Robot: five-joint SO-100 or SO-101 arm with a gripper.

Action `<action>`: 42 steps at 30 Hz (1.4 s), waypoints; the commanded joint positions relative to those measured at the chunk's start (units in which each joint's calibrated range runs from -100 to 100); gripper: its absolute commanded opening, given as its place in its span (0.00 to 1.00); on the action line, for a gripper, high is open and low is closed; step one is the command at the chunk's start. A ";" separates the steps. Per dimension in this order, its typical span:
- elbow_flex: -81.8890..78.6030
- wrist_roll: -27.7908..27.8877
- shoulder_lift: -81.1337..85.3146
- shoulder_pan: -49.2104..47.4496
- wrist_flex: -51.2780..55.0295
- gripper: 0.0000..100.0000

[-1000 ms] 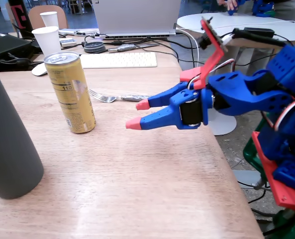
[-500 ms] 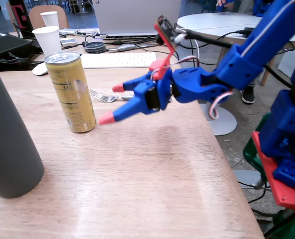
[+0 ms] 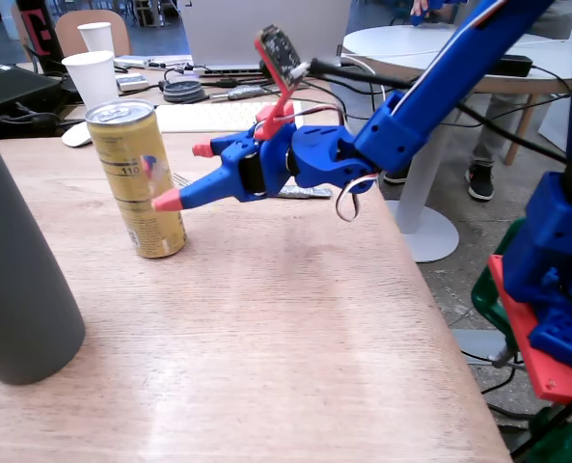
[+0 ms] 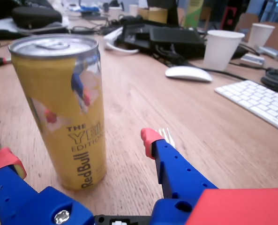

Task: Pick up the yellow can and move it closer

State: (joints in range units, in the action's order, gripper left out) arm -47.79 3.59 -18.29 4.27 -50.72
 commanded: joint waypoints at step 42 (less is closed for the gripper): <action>41.70 0.20 -23.99 -4.95 0.31 0.50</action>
State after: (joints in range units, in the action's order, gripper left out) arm -8.84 3.98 -43.10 -0.33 -50.72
